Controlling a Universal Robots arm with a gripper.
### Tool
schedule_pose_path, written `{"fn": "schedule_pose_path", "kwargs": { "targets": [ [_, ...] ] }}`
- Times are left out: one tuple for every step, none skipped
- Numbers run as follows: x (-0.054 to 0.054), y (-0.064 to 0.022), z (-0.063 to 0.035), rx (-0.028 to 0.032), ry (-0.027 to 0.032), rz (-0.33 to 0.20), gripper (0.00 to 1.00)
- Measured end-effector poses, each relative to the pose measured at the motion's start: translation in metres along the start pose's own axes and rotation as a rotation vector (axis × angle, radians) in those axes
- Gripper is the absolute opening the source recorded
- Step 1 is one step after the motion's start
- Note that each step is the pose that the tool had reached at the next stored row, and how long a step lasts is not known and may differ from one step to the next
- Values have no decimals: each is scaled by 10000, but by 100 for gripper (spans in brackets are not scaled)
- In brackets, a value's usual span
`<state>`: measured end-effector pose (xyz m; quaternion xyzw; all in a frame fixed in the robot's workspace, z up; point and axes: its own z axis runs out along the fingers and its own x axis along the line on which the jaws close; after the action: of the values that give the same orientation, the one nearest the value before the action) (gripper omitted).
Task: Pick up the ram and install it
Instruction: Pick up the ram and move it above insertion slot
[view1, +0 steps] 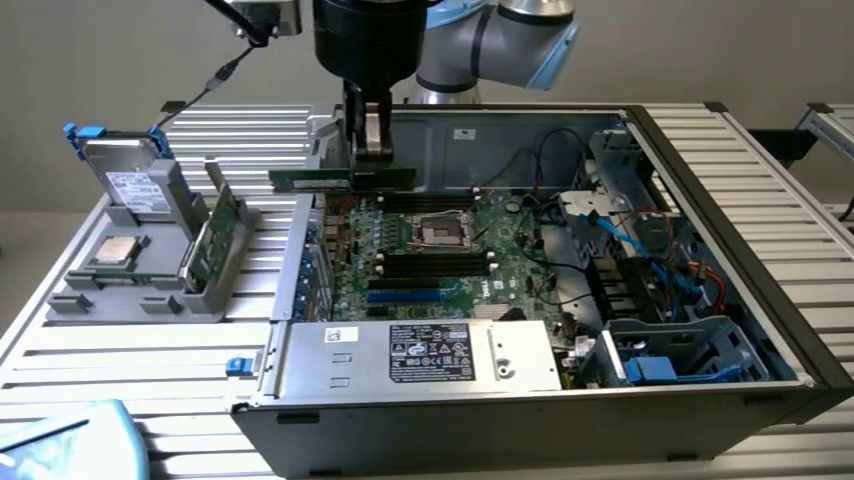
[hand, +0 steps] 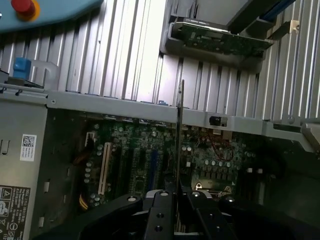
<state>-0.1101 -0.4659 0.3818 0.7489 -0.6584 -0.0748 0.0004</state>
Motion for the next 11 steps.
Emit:
{"fn": "schedule_pose_path", "kwargs": {
  "targets": [
    [8, -45, -6, -1, 0, -1, 15],
    [15, -89, -11, -2, 0, -3, 15],
    [23, -135, -16, -3, 0, -4, 15],
    [39, -224, -27, -5, 1, -7, 15],
    [47, -268, -33, -7, 1, -7, 15],
    [55, -313, -38, -8, 1, -8, 15],
    [63, -357, -44, -10, 1, -9, 15],
    [72, -403, -49, -11, 1, -10, 15],
    [79, -447, -54, -12, 1, -11, 15],
    [87, -490, -59, -13, 1, -12, 15],
    [95, -534, -64, -14, 0, -13, 15]
  ]
}}
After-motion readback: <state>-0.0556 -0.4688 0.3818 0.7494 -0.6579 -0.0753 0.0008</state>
